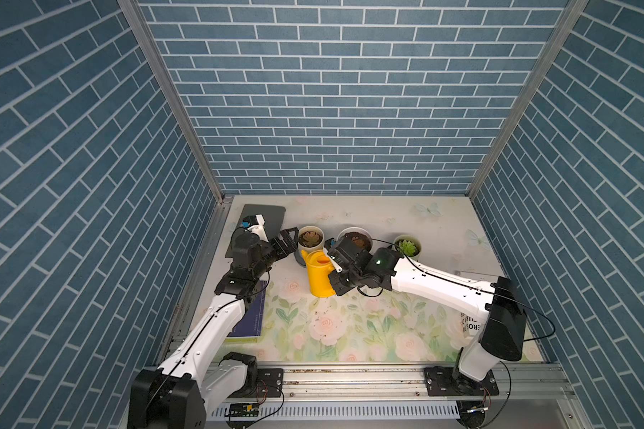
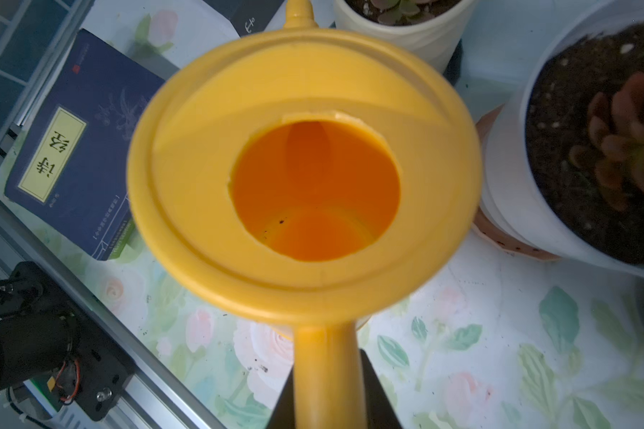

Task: Water the succulent around the soil edge
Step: Water the soil of the potted plant with water.

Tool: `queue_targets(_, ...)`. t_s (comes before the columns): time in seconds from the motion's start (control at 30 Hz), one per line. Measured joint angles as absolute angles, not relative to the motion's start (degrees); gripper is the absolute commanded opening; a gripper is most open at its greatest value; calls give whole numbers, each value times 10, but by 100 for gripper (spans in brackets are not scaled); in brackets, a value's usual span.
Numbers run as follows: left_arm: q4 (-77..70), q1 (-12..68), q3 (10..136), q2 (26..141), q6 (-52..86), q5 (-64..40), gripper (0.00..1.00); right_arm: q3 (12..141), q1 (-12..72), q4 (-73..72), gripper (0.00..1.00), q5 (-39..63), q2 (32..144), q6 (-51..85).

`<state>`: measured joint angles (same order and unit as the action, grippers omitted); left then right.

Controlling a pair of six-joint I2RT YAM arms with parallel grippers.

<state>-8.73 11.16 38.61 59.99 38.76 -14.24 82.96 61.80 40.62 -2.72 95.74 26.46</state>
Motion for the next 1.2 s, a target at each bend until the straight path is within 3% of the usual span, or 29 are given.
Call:
queue_targets(0.47, -88, 112, 386, 600, 388, -144, 100, 859, 552, 590, 0, 2, 858, 254)
queue_targets(0.83, -88, 112, 386, 595, 388, -144, 100, 905, 465, 680, 0, 15, 871, 190)
queue_targets(1.2, -88, 112, 386, 595, 388, -144, 100, 921, 458, 701, 0, 30, 897, 160)
